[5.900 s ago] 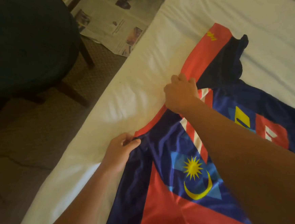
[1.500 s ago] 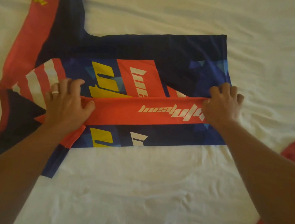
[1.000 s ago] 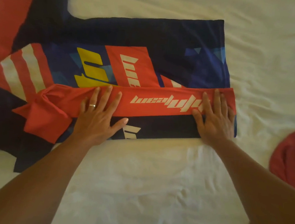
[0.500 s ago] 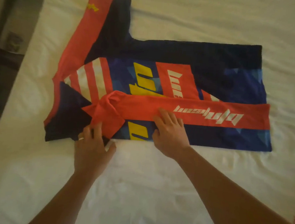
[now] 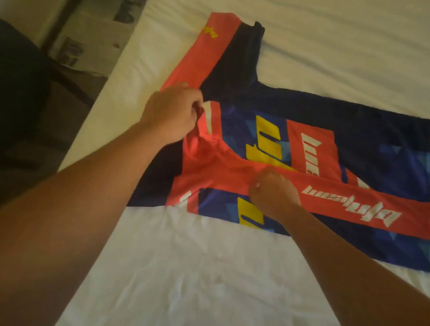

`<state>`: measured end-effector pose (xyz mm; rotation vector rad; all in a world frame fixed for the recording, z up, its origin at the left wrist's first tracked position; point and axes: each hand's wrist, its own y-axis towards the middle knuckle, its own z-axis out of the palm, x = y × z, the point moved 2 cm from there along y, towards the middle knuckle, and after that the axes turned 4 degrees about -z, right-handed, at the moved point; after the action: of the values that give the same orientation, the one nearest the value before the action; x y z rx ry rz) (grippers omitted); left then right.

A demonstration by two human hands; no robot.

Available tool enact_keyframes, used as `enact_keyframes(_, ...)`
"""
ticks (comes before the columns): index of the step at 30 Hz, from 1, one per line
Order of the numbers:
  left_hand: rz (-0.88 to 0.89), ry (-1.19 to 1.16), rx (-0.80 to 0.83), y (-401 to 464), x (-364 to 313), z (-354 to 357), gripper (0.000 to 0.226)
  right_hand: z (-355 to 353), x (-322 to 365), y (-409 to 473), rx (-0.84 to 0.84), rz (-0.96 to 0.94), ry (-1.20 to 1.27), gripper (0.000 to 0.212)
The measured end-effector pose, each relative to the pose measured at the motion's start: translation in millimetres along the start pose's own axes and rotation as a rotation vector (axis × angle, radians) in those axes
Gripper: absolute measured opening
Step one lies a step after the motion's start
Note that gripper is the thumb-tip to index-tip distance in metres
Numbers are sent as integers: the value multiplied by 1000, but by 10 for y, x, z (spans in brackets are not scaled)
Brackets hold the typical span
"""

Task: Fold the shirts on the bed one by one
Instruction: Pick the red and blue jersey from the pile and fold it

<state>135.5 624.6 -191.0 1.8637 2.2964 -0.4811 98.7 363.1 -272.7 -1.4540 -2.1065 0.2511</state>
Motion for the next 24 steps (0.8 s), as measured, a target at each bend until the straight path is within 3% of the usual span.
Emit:
enact_keyframes(2,-39,7,-231,35,96,-173,32,-90,161,195,6,43,42,23)
enact_keyframes(4,-128,-99,-363,-134,261,-191,37,-153,379,370,-90,49,149,23)
enact_keyframes(6,-240,-224,-322,-474,463,-7,38,-169,597,515,-194,2,272,19)
enact_keyframes(11,-507,-197,27,-1296,898,575,48,-187,892,1020,-216,146,490,55)
enact_keyframes(15,-588,-181,-14,-1558,997,738,57,-236,926,1352,-182,155,511,39)
enact_keyframes(19,-740,-266,-85,-1642,1019,816,58,-298,715,1551,-274,265,753,23)
enact_keyframes(21,-796,-309,-101,-1689,1021,818,56,-355,643,1472,-405,279,634,15)
enact_keyframes(22,-827,-344,-106,-1710,1027,811,51,-350,666,1345,-461,243,540,26)
enact_keyframes(24,-896,-460,-110,-1755,1036,799,39,-225,799,984,-562,40,463,26)
